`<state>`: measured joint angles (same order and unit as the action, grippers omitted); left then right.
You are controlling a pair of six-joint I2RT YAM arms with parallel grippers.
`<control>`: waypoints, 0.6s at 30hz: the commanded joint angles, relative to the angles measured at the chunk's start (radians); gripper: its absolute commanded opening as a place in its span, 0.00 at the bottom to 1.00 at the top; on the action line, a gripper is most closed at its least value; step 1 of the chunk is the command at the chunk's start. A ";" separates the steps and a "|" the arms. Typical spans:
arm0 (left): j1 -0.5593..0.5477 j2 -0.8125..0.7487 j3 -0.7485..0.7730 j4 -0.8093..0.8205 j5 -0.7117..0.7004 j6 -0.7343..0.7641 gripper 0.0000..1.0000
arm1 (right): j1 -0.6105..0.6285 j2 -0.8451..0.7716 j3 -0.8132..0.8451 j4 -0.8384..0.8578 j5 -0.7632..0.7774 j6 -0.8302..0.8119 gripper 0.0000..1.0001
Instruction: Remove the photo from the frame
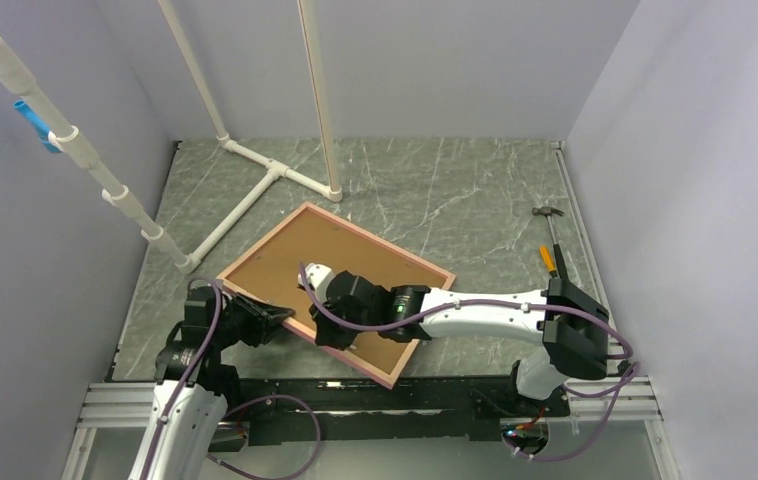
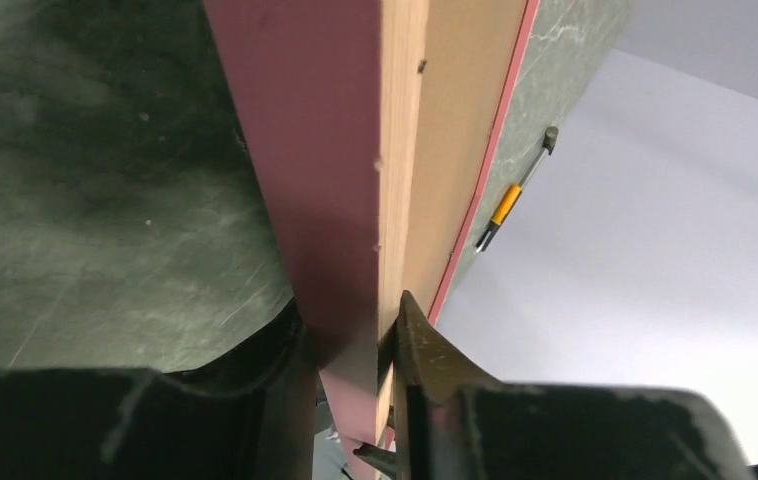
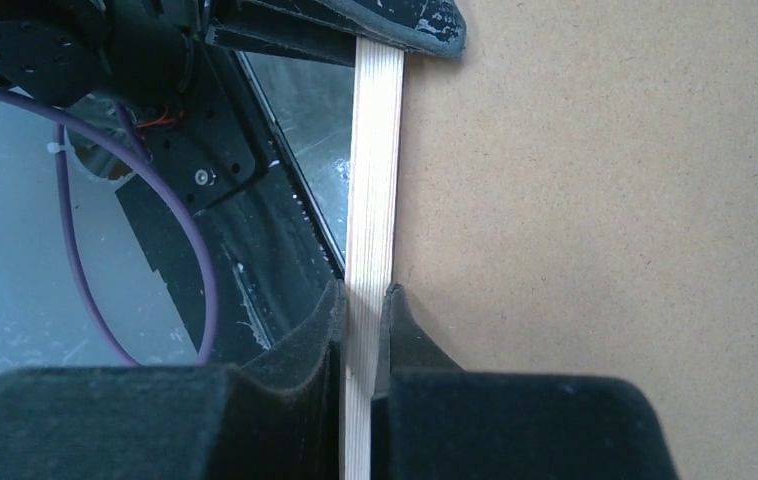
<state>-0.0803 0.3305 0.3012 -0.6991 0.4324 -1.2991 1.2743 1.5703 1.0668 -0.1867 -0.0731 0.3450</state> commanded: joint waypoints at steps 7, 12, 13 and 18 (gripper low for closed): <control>-0.002 -0.043 0.148 -0.089 -0.042 0.032 0.00 | 0.061 -0.191 0.039 -0.063 0.013 -0.110 0.94; -0.001 -0.029 0.245 -0.215 -0.079 -0.020 0.00 | 0.194 -0.277 0.046 -0.197 0.269 -0.126 1.00; -0.001 -0.019 0.271 -0.243 -0.084 -0.027 0.00 | 0.234 -0.270 0.071 -0.238 0.342 -0.106 1.00; -0.001 0.050 0.394 -0.354 -0.097 -0.049 0.00 | 0.382 -0.114 0.290 -0.515 0.664 0.057 1.00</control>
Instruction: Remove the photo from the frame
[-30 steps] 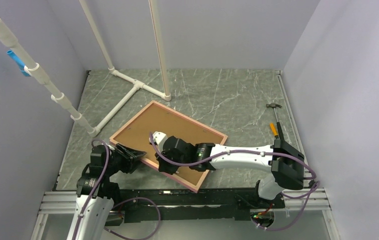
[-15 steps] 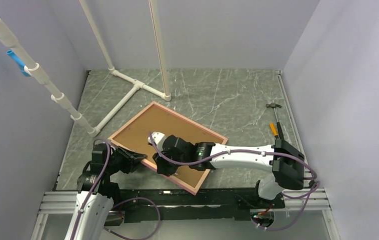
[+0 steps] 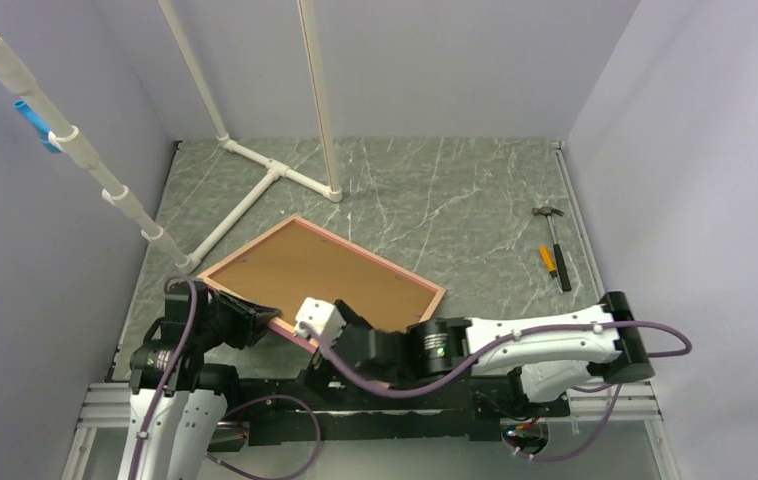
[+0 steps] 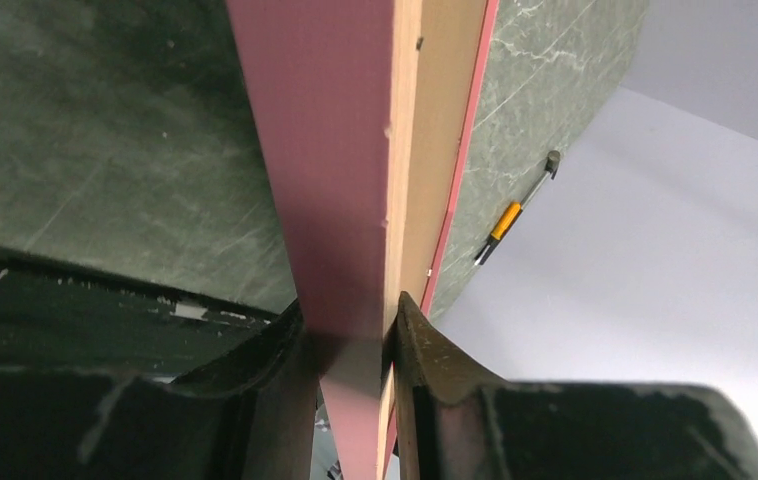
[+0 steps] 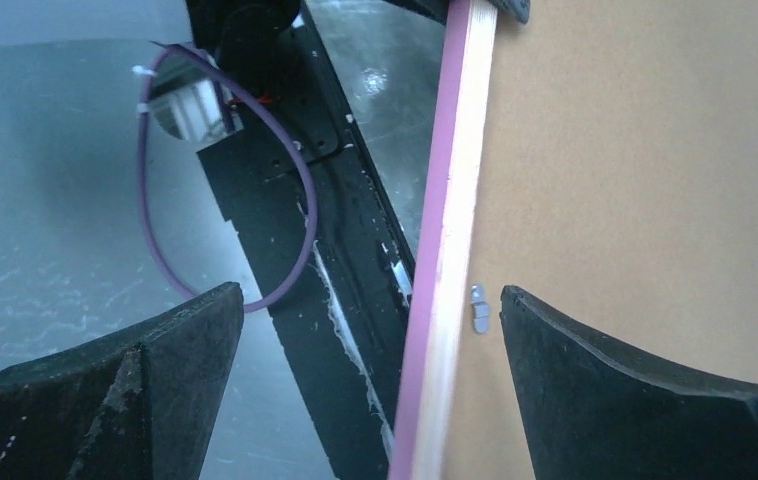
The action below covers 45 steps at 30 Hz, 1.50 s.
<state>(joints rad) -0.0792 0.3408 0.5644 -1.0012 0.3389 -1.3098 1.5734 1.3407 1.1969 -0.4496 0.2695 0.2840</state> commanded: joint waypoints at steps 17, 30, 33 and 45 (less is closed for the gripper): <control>-0.002 0.185 0.432 -0.255 -0.094 -0.064 0.00 | 0.191 -0.222 -0.176 0.166 0.243 -0.236 1.00; -0.003 0.243 0.542 -0.322 -0.110 -0.086 0.00 | 0.189 -0.585 -0.671 0.567 0.333 -0.498 0.97; -0.002 0.241 0.539 -0.313 -0.087 -0.103 0.00 | 0.185 -0.587 -0.729 0.688 0.351 -0.538 0.96; -0.002 0.232 0.569 -0.339 -0.080 -0.135 0.00 | -0.009 -0.443 -0.800 0.977 0.084 -0.572 0.72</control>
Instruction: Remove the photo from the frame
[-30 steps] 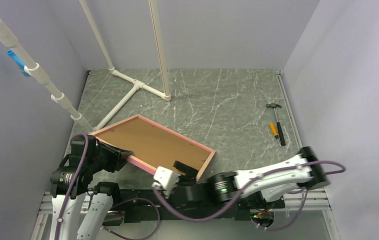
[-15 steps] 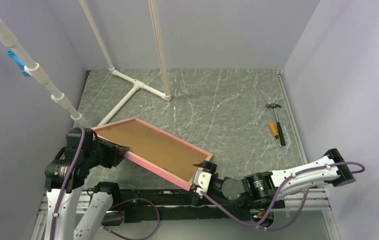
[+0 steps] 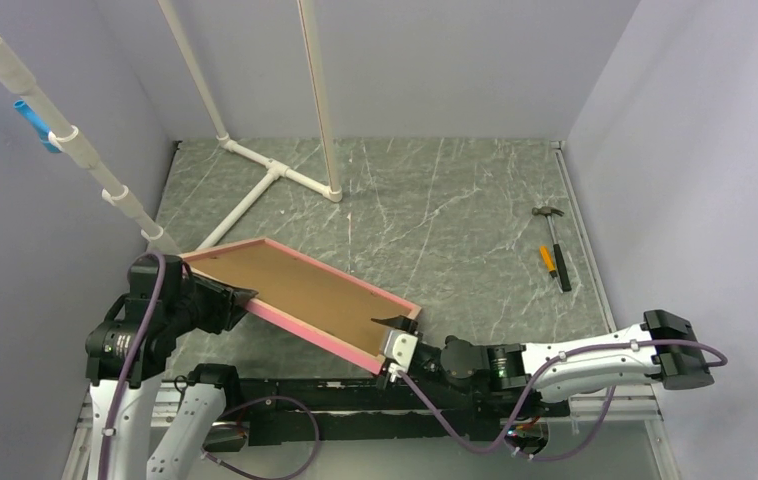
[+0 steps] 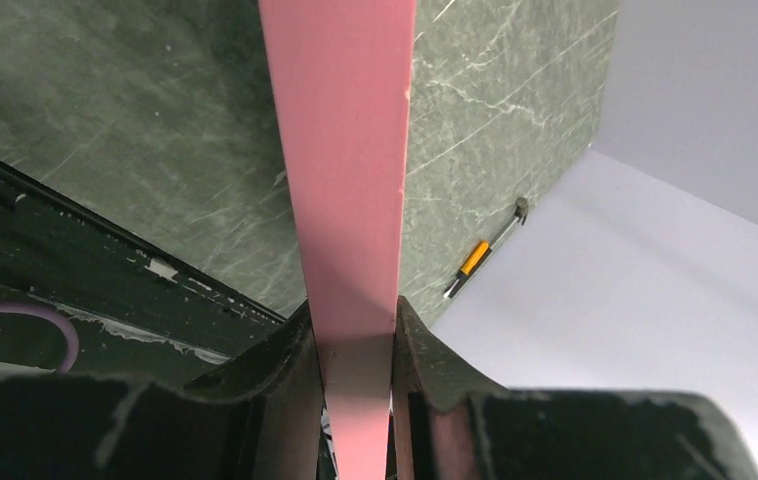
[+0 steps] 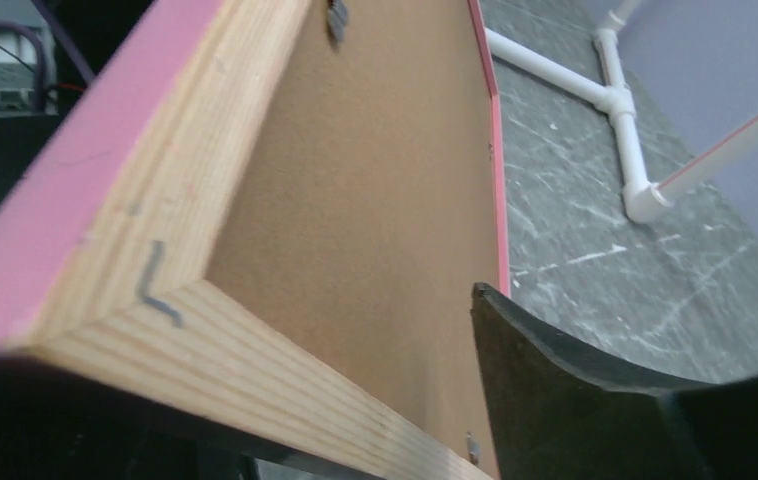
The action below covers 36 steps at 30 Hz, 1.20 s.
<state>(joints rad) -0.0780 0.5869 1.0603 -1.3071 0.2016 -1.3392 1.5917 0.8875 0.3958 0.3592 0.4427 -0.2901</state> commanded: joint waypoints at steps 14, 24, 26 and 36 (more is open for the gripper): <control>-0.003 -0.079 0.106 0.063 0.024 -0.066 0.79 | -0.047 -0.056 -0.017 0.092 -0.023 0.120 0.29; -0.003 -0.109 0.326 -0.001 -0.239 0.125 0.99 | -0.099 -0.147 0.029 -0.102 -0.105 0.242 0.17; -0.003 -0.109 0.363 -0.030 -0.285 0.155 1.00 | -0.119 -0.170 0.033 -0.127 -0.147 0.261 0.15; -0.003 -0.142 0.356 -0.049 -0.313 0.172 1.00 | -0.279 -0.187 0.067 -0.172 -0.329 0.440 0.00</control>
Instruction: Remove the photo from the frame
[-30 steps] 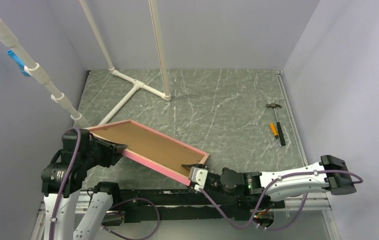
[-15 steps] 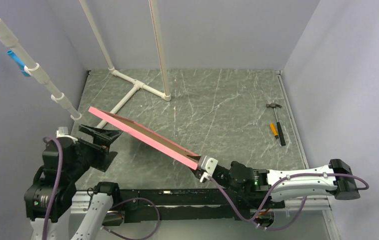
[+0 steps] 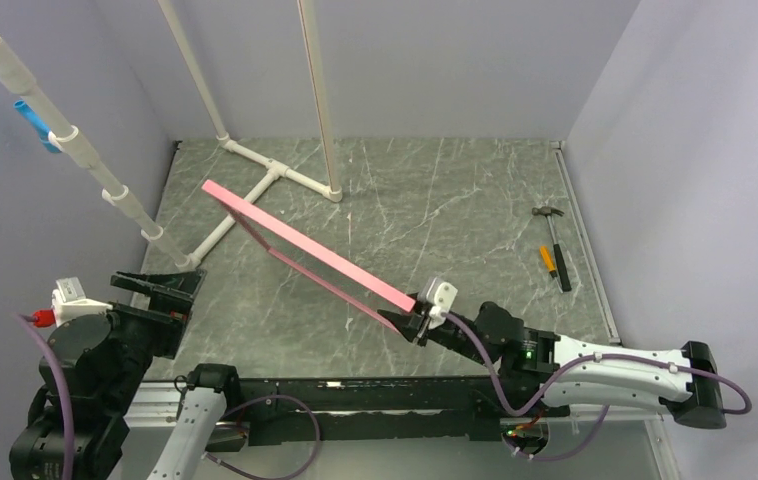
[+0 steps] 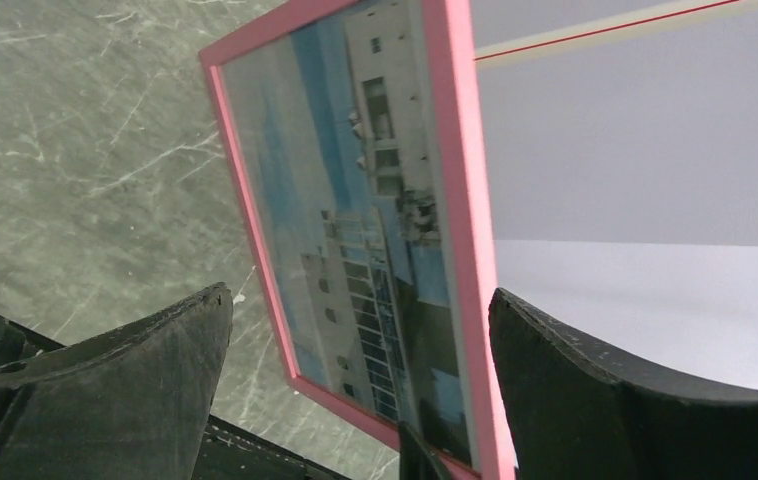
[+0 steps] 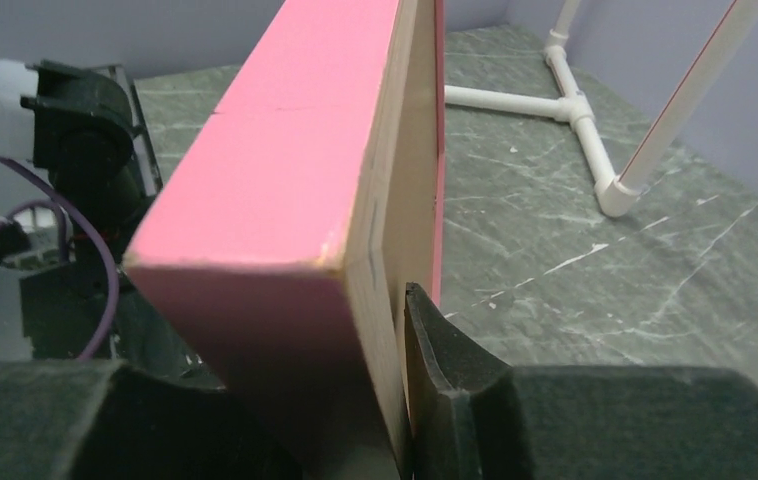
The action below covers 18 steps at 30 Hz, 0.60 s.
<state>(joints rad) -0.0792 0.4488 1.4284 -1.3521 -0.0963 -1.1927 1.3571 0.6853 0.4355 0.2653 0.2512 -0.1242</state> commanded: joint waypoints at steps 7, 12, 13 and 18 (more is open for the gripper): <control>-0.002 -0.005 -0.029 0.008 0.002 0.027 0.99 | -0.166 0.051 0.033 -0.059 -0.244 0.443 0.00; -0.002 -0.002 -0.052 0.017 0.026 0.028 0.99 | -0.279 0.049 -0.010 0.001 -0.377 0.556 0.00; -0.002 -0.004 -0.062 0.020 0.030 0.027 0.99 | -0.315 0.057 -0.018 0.024 -0.421 0.580 0.00; -0.002 -0.013 -0.092 0.031 0.045 0.019 0.99 | -0.468 0.154 -0.037 0.116 -0.631 0.693 0.00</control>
<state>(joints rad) -0.0792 0.4477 1.3514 -1.3510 -0.0761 -1.1889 0.9562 0.7662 0.4244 0.3305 -0.0925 0.3908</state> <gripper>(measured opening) 0.994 0.283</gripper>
